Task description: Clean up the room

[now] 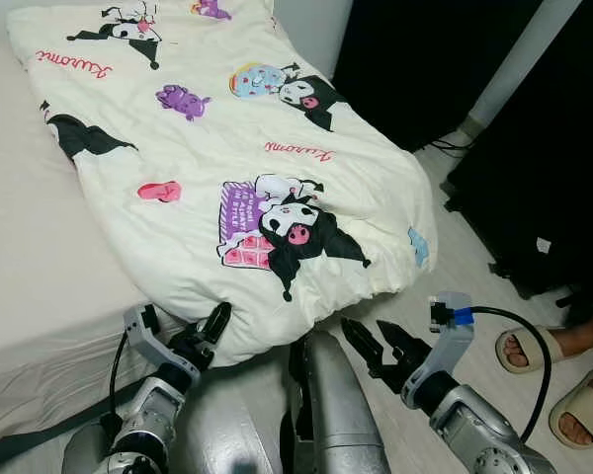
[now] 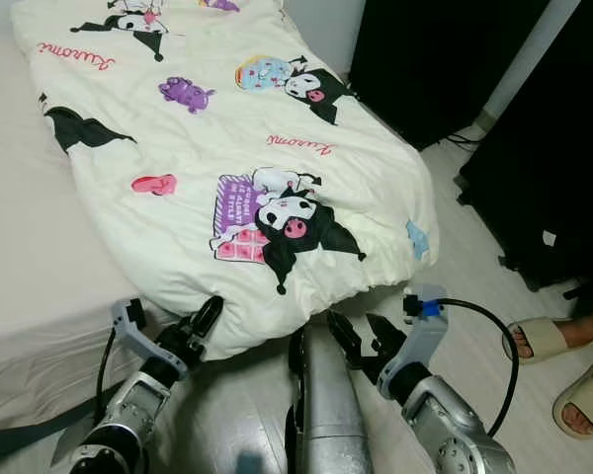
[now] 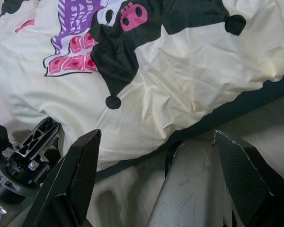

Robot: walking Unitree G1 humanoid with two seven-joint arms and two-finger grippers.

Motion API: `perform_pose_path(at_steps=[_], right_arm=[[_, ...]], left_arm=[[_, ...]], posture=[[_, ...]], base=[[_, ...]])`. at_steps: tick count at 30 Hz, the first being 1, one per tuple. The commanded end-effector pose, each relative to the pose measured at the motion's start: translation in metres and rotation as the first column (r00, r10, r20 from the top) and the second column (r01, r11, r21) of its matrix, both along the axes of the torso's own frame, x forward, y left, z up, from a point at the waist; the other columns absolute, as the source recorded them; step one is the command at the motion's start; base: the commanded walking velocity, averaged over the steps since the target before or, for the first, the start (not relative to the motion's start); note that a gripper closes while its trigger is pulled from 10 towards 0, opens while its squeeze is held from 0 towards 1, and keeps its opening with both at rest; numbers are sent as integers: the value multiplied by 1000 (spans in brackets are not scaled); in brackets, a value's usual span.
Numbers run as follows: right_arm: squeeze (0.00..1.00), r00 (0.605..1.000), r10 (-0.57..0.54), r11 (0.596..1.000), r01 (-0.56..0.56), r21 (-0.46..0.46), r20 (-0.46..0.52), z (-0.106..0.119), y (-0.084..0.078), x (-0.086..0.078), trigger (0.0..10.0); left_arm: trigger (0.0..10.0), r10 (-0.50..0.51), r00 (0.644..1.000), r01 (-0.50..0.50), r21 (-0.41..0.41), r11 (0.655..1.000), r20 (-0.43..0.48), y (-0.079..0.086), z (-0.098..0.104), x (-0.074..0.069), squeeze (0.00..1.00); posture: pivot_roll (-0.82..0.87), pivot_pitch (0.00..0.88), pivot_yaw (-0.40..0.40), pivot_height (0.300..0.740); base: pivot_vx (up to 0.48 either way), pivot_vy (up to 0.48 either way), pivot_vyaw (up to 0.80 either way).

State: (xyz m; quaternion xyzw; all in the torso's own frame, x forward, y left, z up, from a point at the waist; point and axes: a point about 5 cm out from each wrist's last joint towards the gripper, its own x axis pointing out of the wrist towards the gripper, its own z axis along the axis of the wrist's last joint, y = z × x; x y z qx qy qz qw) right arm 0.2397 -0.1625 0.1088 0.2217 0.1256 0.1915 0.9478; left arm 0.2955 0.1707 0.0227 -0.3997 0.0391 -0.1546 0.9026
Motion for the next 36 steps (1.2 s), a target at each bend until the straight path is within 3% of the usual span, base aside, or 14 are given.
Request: perform_pose_path(at_steps=[1,4,5,9,16,17,19,21,22,24,25,27,34,36], right_arm=[[0,1000,-19,1000,19,-2,-9,0,-6,-5,10000],[0,1000,-20,1000,20,-2,-9,1,-6,-5,10000],[0,1000,-21,1000,21,-2,-9,1,-6,-4,10000],[0,1000,-22,1000,22,-2,-8,1,-6,-4,10000],[0,1000,-24,1000,24,-1,4,3,-6,2,10000],[0,1000,-23,1000,23,-3,7,3,-6,4,10000],[0,1000,-23,1000,23,-3,7,3,-6,4,10000],[0,1000,-21,1000,21,-2,14,2,-5,8,10000],[0,1000,-21,1000,21,-2,14,2,-5,8,10000],[0,1000,-16,1000,16,-3,19,1,-5,12,10000],[0,1000,-16,1000,16,-3,19,1,-5,12,10000],[0,1000,-14,1000,13,1,28,1,-3,19,10000],[0,999,-6,1000,6,8,38,0,0,26,10000],[0,999,2,1000,-2,8,35,-2,2,30,10000]], left_arm=[[10000,27,999,-26,14,1000,-42,1,-8,-6,0],[10000,34,998,-33,17,999,-45,1,-9,-7,0],[0,54,997,-52,28,998,-57,3,-10,-7,0],[0,72,995,-69,45,997,-68,5,-11,-8,0],[0,182,979,-170,125,977,-95,29,-11,-9,0],[0,222,970,-206,145,968,-102,40,-11,-11,0],[0,222,970,-206,145,968,-102,40,-11,-11,0],[0,321,937,-288,220,932,-135,75,-17,-28,0],[0,321,937,-288,220,932,-135,75,-17,-28,0],[0,374,913,-320,283,904,-160,99,-23,-47,0],[0,374,913,-320,283,904,-160,99,-23,-47,0],[0,403,895,-324,344,881,-190,116,-32,-70,0],[0,433,873,-324,399,858,-223,130,-43,-99,0],[0,437,865,-317,408,856,-247,130,-51,-116,0]], posture=[[-244,342,-123,387],[-244,342,-123,387],[-243,340,-122,387],[-242,339,-122,387],[-221,322,-112,387],[-214,314,-106,387],[-214,314,-106,387],[-171,278,-83,387],[-171,278,-83,387],[-162,272,-78,387],[-162,272,-78,387],[-118,243,-54,387],[-86,228,-47,387],[-64,218,-44,387]], base=[[0,0,0],[0,0,0],[0,0,0],[0,0,0],[0,0,0],[0,0,0],[0,0,0],[0,0,0],[0,0,0],[0,0,0],[0,0,0],[0,0,0],[0,0,0],[0,0,0]])
